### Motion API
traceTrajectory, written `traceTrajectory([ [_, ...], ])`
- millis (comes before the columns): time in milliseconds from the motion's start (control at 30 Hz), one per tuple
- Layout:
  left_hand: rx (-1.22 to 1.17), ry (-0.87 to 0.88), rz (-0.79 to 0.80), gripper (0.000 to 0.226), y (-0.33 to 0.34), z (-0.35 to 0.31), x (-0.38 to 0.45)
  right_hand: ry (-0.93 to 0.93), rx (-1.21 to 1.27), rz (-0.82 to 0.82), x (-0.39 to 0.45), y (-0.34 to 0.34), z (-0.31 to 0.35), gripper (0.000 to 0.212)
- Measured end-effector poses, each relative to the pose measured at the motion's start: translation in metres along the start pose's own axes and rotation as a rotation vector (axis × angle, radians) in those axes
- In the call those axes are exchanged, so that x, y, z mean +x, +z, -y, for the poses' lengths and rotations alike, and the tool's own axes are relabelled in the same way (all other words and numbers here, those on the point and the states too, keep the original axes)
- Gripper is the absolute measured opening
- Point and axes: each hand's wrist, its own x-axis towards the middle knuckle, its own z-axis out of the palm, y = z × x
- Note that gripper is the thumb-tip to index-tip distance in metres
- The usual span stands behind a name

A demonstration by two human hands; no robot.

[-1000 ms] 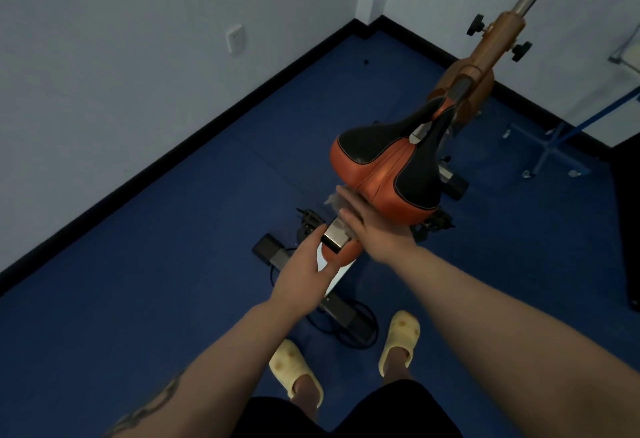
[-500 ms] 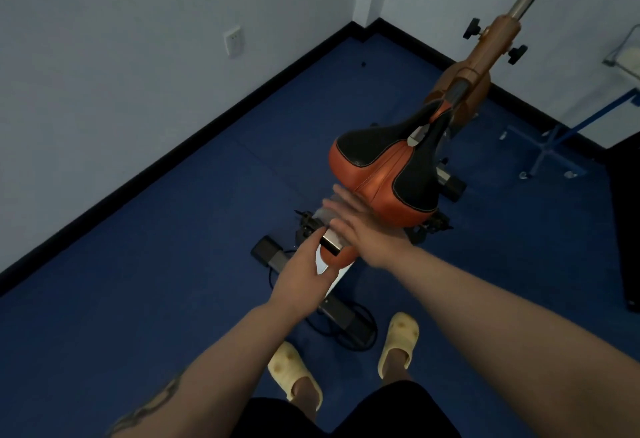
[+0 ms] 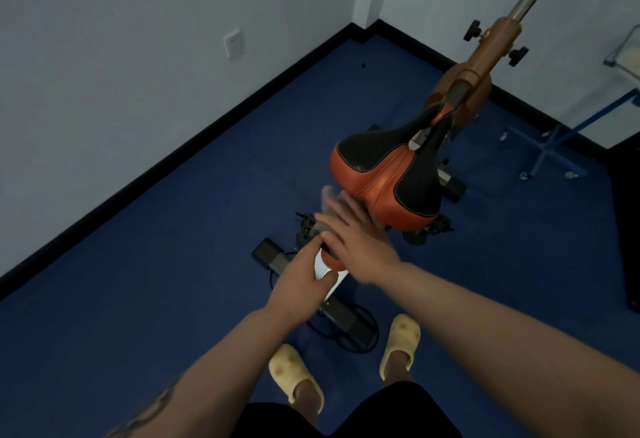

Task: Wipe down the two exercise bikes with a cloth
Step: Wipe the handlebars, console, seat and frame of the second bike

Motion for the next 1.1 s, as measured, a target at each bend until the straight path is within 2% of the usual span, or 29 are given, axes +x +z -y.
traceTrajectory([
  [67,0.005,0.004,0.018,0.067,0.000,0.002,-0.001,-0.033,0.152,0.078,0.002,-0.010,-0.020,0.049],
  [100,0.001,-0.002,0.018,0.070,0.000,0.004,-0.001,0.018,0.244,0.093,0.003,-0.013,-0.026,0.049],
  [167,0.004,-0.018,0.018,0.069,0.000,0.007,0.002,0.182,0.421,0.005,0.004,-0.010,-0.024,0.047],
  [200,0.011,-0.026,0.023,0.070,0.000,0.008,0.003,0.255,0.464,-0.101,0.004,-0.008,-0.012,0.043],
  [267,0.021,-0.038,0.036,0.074,0.000,0.008,0.001,0.313,0.331,-0.350,-0.001,0.003,0.010,0.035],
  [300,0.022,-0.039,0.041,0.075,0.000,0.008,0.000,0.343,0.295,-0.406,-0.005,0.008,0.016,0.037],
  [433,0.002,-0.027,0.044,0.075,-0.002,0.007,-0.002,0.547,0.444,-0.398,-0.012,0.022,0.038,0.052],
  [500,-0.004,-0.031,0.051,0.075,-0.004,0.006,-0.002,0.577,0.447,-0.372,-0.015,0.025,0.048,0.055],
  [600,0.010,-0.057,0.076,0.078,-0.006,0.008,-0.002,0.471,0.362,-0.267,-0.021,0.019,0.033,0.055],
  [667,0.012,-0.063,0.102,0.079,-0.009,0.010,0.000,0.464,0.340,-0.215,-0.021,0.012,0.020,0.054],
  [767,0.013,-0.072,0.129,0.078,-0.015,0.013,0.003,0.439,0.139,-0.197,-0.021,0.015,0.023,0.052],
  [867,0.028,-0.067,0.135,0.077,-0.017,0.014,0.004,0.173,-0.045,-0.121,-0.025,0.011,0.012,0.056],
  [900,0.027,-0.064,0.127,0.077,-0.017,0.014,0.005,0.125,-0.048,-0.077,-0.023,0.006,0.004,0.056],
  [1000,0.011,-0.057,0.102,0.077,-0.014,0.015,0.004,0.195,0.028,-0.063,-0.018,0.003,0.003,0.052],
  [1100,-0.005,-0.061,0.093,0.077,-0.008,0.017,0.001,0.046,-0.059,-0.053,-0.021,0.002,0.005,0.052],
])
